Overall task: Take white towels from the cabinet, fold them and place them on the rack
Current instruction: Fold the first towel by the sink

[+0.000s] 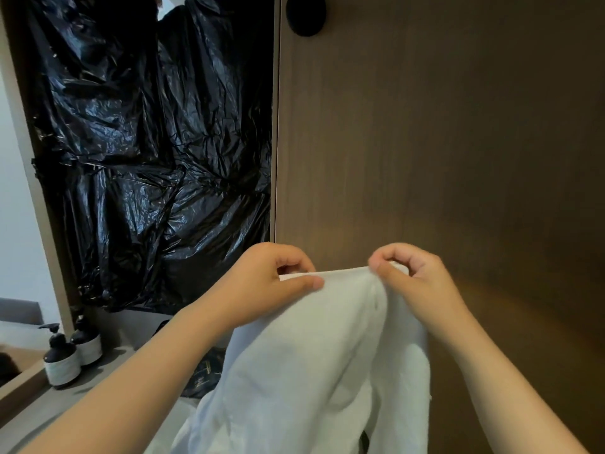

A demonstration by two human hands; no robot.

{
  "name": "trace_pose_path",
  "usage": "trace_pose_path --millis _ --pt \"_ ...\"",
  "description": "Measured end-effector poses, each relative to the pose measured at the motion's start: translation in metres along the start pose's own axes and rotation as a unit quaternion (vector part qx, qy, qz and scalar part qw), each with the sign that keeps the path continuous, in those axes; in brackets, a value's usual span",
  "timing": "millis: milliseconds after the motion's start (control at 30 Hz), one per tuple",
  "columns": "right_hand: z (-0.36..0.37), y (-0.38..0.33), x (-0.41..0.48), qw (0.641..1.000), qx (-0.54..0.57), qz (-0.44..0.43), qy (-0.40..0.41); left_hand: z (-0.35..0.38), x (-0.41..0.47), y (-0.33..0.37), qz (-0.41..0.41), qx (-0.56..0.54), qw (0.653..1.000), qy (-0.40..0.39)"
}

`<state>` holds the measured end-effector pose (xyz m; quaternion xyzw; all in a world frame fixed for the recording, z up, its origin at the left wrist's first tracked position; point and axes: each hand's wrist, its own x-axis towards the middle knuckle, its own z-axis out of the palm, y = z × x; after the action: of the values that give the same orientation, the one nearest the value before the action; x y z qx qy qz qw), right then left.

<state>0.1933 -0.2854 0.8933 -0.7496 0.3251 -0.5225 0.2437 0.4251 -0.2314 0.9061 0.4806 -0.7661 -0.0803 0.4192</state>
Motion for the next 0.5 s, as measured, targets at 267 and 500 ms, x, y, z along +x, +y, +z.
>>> trace_pose_path --millis 267,500 --pt "-0.024 0.016 0.002 0.989 -0.115 0.004 0.098 -0.009 -0.02 -0.029 -0.102 0.037 0.994 0.013" --pt "-0.011 0.016 -0.003 0.995 -0.078 0.021 0.054 -0.005 -0.012 -0.022 -0.111 0.004 0.986 0.124"
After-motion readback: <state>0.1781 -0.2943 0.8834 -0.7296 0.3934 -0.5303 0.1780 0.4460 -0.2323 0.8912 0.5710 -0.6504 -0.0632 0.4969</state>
